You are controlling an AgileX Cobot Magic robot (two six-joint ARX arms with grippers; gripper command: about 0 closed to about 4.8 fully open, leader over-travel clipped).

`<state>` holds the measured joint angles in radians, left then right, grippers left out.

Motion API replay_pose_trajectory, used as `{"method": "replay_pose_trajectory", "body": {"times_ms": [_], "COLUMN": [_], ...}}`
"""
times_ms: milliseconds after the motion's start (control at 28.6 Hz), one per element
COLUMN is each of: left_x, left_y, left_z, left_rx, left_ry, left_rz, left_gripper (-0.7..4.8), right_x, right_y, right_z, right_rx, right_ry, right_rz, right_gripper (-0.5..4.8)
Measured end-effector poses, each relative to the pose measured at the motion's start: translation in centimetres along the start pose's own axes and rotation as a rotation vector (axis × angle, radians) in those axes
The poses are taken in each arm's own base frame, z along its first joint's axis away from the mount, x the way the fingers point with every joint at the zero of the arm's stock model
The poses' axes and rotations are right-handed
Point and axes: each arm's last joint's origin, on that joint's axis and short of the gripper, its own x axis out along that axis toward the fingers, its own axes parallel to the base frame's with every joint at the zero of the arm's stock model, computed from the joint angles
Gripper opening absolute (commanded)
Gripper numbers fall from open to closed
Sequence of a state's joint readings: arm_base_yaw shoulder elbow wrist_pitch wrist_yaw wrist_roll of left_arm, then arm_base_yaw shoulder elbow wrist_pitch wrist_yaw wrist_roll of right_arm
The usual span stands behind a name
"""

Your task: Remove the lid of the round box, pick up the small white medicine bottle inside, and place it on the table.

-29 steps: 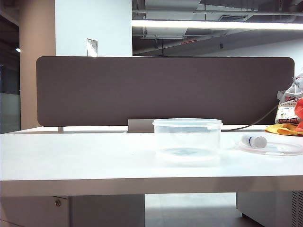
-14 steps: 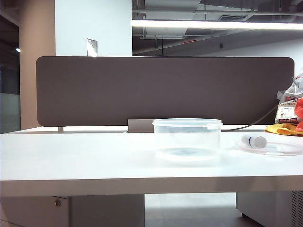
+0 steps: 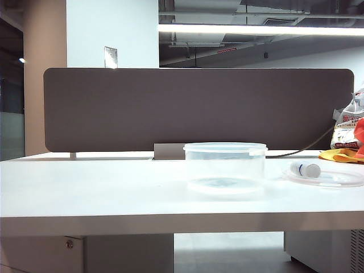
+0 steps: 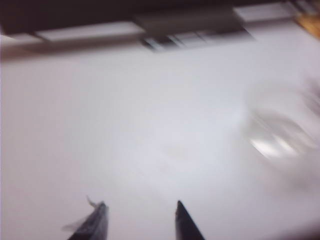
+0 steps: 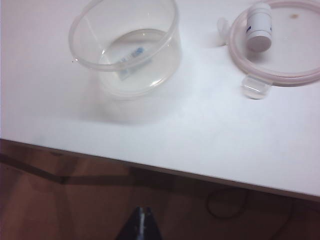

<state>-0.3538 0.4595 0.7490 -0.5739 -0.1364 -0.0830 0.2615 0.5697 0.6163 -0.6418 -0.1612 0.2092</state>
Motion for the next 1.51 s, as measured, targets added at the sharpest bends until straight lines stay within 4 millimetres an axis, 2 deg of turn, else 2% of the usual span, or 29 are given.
{"method": "replay_pose_trajectory", "body": {"times_ms": [105, 280, 455, 595, 875, 1015, 1505], "left_x": [0.7, 1.9, 3.0, 3.4, 3.4, 4.1, 4.2], "left_y": [1.1, 2.6, 3.2, 3.8, 4.6, 4.6, 4.5], "left_z": [-1.1, -5.1, -9.3, -11.6, -13.1, -14.4, -14.4], "left_rx": [-0.037, -0.057, -0.037, -0.043, -0.046, -0.035, -0.016], "left_ry": [-0.087, -0.216, -0.260, -0.261, -0.333, -0.337, -0.325], "left_rz": [0.106, 0.227, 0.270, 0.324, 0.378, 0.342, 0.310], "left_gripper": [1.75, 1.75, 1.75, 1.75, 1.75, 1.75, 1.75], "right_x": [0.0, 0.0, 0.0, 0.0, 0.0, 0.0, 0.0], "right_y": [0.0, 0.0, 0.0, 0.0, 0.0, 0.0, 0.0], "right_z": [0.0, 0.0, 0.0, 0.0, 0.0, 0.0, 0.0], "right_rx": [0.000, 0.000, 0.000, 0.000, 0.000, 0.000, 0.000], "right_ry": [0.000, -0.002, -0.001, -0.001, -0.001, -0.001, -0.001], "right_rz": [-0.002, -0.004, -0.004, -0.004, -0.004, -0.004, -0.004], "right_gripper": [0.00, 0.00, 0.00, 0.00, 0.00, 0.00, 0.00]}}
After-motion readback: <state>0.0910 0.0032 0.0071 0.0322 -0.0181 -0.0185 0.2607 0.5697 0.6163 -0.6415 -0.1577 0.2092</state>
